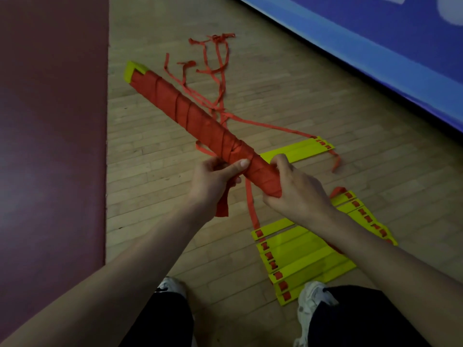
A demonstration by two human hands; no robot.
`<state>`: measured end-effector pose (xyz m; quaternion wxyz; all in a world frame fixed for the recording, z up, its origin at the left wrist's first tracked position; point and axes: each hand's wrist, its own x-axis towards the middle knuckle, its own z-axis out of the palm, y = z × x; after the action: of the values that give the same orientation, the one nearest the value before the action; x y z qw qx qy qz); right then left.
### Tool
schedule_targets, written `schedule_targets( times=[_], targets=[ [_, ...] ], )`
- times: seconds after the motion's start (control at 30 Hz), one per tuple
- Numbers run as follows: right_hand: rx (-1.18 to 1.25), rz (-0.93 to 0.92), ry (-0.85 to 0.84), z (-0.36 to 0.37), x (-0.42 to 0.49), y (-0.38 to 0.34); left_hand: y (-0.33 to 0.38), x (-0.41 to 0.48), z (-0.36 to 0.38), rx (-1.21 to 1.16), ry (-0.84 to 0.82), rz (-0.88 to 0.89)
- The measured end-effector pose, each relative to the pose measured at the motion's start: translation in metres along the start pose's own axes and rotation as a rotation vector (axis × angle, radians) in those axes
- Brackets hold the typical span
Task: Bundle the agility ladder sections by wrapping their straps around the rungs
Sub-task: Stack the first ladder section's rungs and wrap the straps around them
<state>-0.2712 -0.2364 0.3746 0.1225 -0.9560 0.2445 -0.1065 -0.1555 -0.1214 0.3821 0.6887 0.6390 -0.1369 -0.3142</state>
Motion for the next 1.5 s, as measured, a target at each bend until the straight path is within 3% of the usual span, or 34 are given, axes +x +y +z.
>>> schedule_targets(
  times=[0.17, 0.4, 0.53, 0.73, 0.9, 1.13, 1.4, 1.5],
  targets=[
    [0.279, 0.028, -0.014, -0.003, 0.003, 0.009, -0.003, 0.003, -0.001, -0.006, -0.078, 0.017],
    [0.769, 0.23, -0.082, -0.019, 0.011, 0.011, -0.002, 0.005, 0.004, -0.081, -0.099, -0.051],
    [0.917, 0.217, -0.178, -0.02, 0.008, 0.009, -0.004, 0.008, 0.002, -0.186, -0.088, -0.118],
    [0.999, 0.204, -0.341, -0.02, 0.004, 0.005, -0.006, 0.006, -0.003, -0.242, -0.089, -0.137],
    [0.99, 0.193, -0.346, -0.02, 0.002, 0.003, -0.007, 0.002, -0.003, -0.23, -0.086, -0.046],
    [0.997, 0.187, -0.356, -0.019, 0.001, 0.002, -0.013, 0.002, 0.0, -0.038, 0.025, 0.067],
    [0.905, 0.219, -0.314, -0.003, 0.002, 0.008, -0.009, -0.002, 0.009, -0.283, -0.142, -0.198],
    [0.794, 0.172, -0.265, 0.003, 0.002, 0.007, -0.011, 0.002, 0.011, -0.303, -0.1, -0.249]
  ],
)
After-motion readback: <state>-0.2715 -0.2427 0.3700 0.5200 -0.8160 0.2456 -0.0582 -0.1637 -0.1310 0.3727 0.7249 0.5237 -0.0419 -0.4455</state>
